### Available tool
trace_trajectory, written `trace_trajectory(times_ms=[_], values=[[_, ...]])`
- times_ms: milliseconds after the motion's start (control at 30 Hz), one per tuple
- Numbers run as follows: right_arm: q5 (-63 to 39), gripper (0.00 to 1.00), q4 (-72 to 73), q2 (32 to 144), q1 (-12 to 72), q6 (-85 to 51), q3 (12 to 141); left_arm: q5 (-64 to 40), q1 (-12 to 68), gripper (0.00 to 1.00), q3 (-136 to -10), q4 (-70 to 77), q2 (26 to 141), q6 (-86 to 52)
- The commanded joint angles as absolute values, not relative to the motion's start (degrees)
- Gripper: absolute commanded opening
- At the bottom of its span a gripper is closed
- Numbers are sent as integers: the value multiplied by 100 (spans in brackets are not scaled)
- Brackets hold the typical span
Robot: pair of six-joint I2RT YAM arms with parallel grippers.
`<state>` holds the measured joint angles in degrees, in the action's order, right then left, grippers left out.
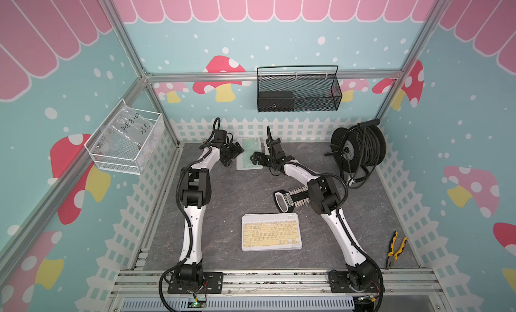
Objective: Stack the numeric keypads
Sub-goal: Move the numeric keypad to the center of the board.
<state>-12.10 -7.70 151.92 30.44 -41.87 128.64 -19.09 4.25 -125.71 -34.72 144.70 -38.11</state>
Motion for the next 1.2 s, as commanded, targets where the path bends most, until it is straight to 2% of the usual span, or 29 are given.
trace_trajectory(times_ms=[0, 200, 467, 667, 833, 1167], values=[[-1554, 100, -1359, 15533, 3143, -4359, 12906, -1708, 703, 97, -13192, -4381, 14868, -3524], [-1902, 100, -1390, 15588, 3334, -4293, 12910, -1838, 817, 97, -13113, -4487, 14957, -3625], [-2284, 100, -1333, 15328, 3670, -3562, 12798, -2302, 1005, 97, -12693, -4473, 14737, -3549], [-2662, 99, -825, 14790, 4032, -3120, 11869, -2461, 1037, 97, -11365, -3861, 14169, -3889], [-2677, 100, -129, 13905, 4368, -3016, 10396, -2503, 1038, 96, -10159, -3425, 13487, -3934], [-2329, 100, -183, 13305, 5089, -2540, 9765, -2126, 976, 96, -8958, -3428, 12416, -3482]])
